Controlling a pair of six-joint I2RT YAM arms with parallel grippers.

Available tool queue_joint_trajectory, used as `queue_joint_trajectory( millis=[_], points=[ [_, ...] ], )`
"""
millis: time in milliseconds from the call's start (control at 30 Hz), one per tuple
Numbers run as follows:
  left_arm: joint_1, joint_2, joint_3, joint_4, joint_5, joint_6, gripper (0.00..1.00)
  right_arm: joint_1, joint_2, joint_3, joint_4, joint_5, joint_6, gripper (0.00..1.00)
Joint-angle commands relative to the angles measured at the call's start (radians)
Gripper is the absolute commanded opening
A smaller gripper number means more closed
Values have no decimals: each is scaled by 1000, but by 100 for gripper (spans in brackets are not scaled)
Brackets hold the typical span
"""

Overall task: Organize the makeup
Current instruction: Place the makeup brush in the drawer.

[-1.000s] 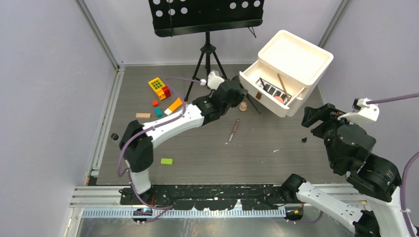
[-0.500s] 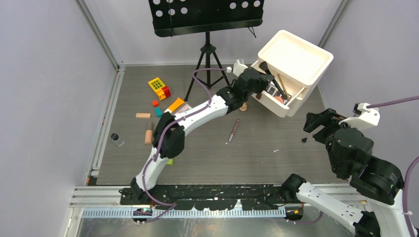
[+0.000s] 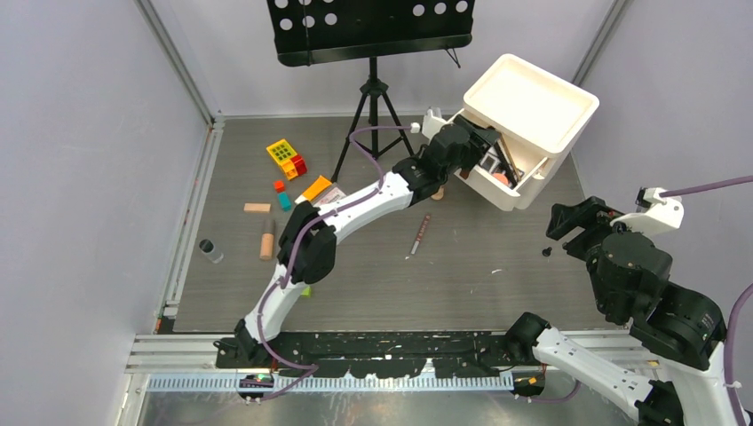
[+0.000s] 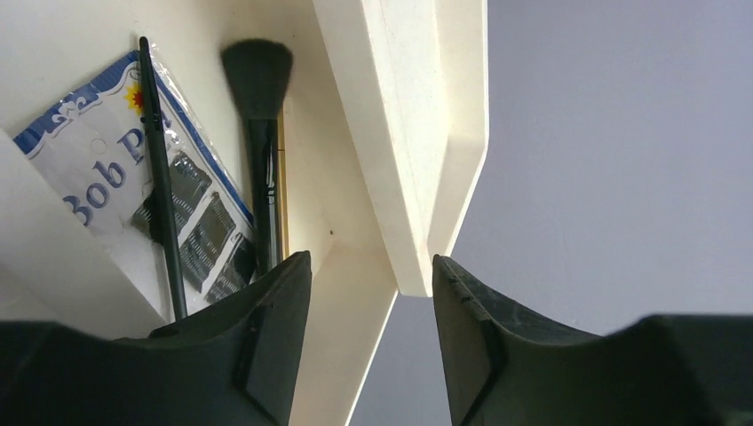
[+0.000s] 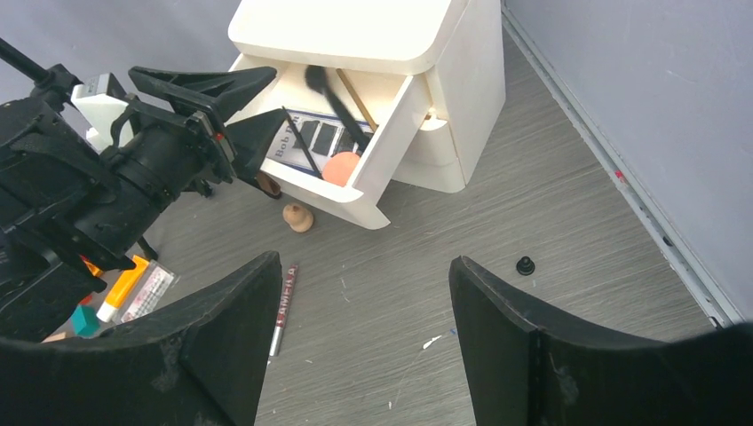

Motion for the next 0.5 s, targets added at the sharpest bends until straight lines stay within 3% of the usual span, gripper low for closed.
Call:
queue_joint_trajectory(
  millis=[0, 133, 267, 467],
  points=[
    [1, -97, -31, 22, -11, 39, 56, 0, 12, -7, 35, 30, 3, 74],
    [1, -180, -103, 50, -18, 98, 56, 0, 45, -24, 60, 14, -48, 78],
    [-13, -320, -204, 34, -80, 262, 57, 1, 177, -12, 69, -71, -94, 79],
    [-15, -668, -571, -20, -256, 494, 76, 0, 347, 18, 138, -229, -126, 79]
  ],
)
